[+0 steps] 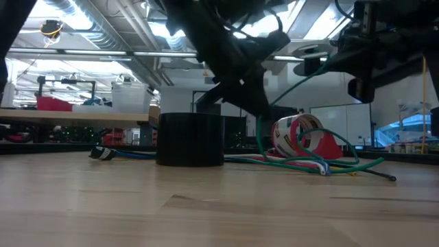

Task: Coil cords
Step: Coil the green wire into the spool

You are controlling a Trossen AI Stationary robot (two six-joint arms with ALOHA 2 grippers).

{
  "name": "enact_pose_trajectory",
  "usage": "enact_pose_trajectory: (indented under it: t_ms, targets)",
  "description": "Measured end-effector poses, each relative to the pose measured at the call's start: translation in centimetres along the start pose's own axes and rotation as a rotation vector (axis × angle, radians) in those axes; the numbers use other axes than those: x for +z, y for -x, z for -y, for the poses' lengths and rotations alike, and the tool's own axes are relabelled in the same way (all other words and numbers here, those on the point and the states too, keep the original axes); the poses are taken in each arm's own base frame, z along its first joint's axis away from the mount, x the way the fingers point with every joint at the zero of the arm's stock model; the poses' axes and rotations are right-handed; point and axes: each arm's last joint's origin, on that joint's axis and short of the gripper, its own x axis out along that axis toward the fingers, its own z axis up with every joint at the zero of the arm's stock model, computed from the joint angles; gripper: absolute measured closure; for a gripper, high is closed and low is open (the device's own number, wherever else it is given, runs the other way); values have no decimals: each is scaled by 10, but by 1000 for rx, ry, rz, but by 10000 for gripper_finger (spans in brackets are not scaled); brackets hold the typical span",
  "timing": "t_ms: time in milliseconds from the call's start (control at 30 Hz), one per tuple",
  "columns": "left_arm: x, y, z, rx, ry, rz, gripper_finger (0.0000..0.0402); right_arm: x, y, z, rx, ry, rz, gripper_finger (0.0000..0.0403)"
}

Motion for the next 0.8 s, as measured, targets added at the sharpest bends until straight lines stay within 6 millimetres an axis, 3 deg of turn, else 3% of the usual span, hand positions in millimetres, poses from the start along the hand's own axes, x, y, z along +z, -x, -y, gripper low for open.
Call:
enact_pose_trajectory:
  t_ms: [400, 800]
  targets:
    - [22, -5, -21, 4, 138, 2, 397, -14, 2, 15, -157, -75, -135, 400]
    - [51, -9, -43, -214, 289, -120, 399, -18, 3, 19, -205, -94, -177, 400]
